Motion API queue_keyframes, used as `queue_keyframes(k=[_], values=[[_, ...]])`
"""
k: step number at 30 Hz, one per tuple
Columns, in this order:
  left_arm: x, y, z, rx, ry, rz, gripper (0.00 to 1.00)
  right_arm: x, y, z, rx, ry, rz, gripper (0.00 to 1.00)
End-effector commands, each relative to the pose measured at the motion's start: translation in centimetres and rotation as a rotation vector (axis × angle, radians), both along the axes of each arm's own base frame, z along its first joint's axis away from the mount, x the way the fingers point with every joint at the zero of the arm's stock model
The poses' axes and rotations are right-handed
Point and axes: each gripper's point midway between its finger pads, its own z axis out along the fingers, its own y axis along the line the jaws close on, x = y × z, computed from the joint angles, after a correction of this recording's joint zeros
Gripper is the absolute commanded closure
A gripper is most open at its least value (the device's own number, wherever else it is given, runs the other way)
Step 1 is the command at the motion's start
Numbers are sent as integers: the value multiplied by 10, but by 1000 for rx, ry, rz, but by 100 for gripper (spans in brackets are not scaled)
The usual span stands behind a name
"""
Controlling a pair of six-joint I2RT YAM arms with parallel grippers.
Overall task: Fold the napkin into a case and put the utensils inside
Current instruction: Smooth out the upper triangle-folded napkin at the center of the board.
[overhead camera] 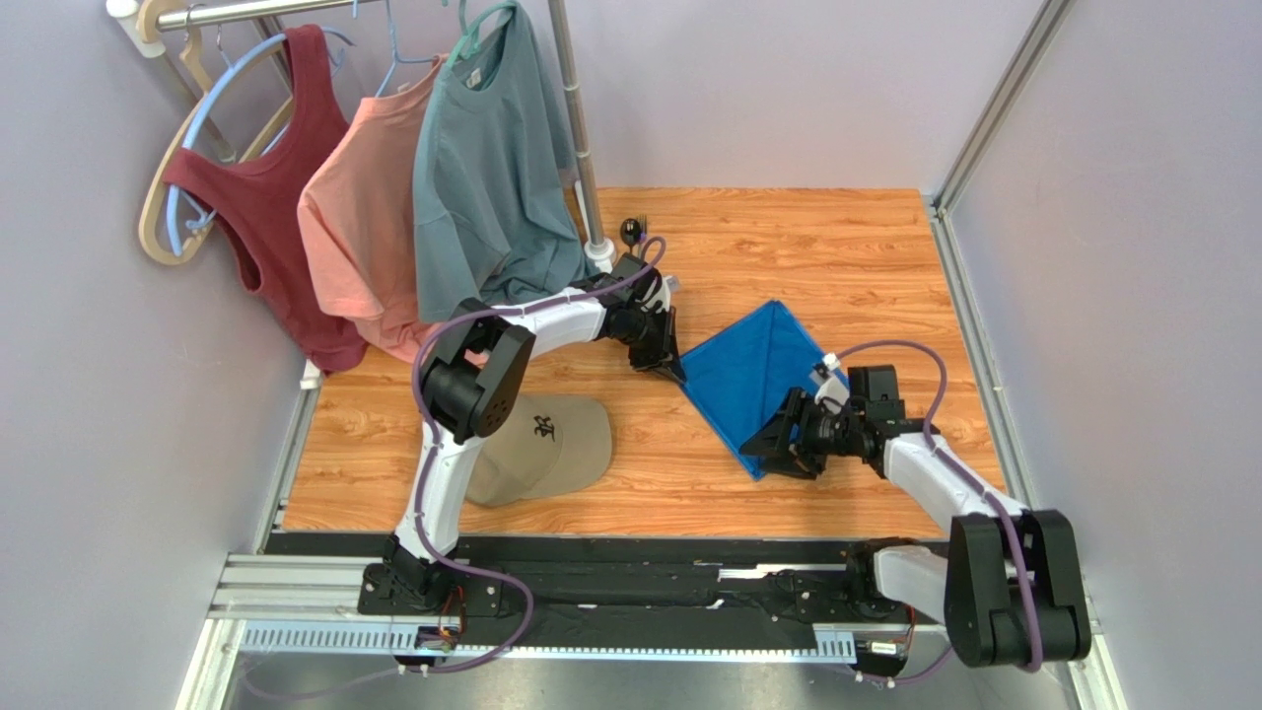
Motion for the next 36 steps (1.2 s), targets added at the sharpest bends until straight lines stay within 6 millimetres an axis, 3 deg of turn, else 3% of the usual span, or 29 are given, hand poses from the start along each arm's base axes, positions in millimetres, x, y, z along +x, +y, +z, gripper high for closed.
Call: queue_keyframes(k=[1,5,7,9,10,12,14,16,19,25,27,29,32,34,36], values=[[7,7,-9,39,-13,13,100,22,4,36,8,-101,-2,43],[7,6,-9,37,-13,19,100,29,19,37,56,-83,49,43],[7,7,-9,37,-11,20,100,33,20,26,61,-64,47,43],[7,7,-10,41,-11,23,100,31,18,11,40,-41,48,43],[7,7,-10,40,-10,22,100,23,13,-8,31,31,36,43],[8,7,-9,40,-14,22,100,14,6,-21,29,72,22,44],[8,7,-9,41,-14,21,100,5,-8,-34,15,104,-31,44],[7,7,-9,40,-14,19,100,2,-8,-33,40,116,-49,44],[7,7,-10,40,-13,17,100,3,-10,-27,17,107,-54,44],[10,5,5,36,-70,-19,100,17,-11,20,10,-22,-53,43],[13,2,21,28,-116,-31,92,21,-12,31,5,-48,-60,43],[15,-1,41,22,-164,-36,83,37,-24,40,-2,-80,-115,43],[5,-9,67,6,-215,-60,76,56,-33,50,6,-106,-131,42],[-17,-22,71,-42,-213,-88,74,66,-37,50,5,-109,-140,41],[-38,-37,91,-135,-208,-85,75,78,-41,58,8,-139,-148,41]])
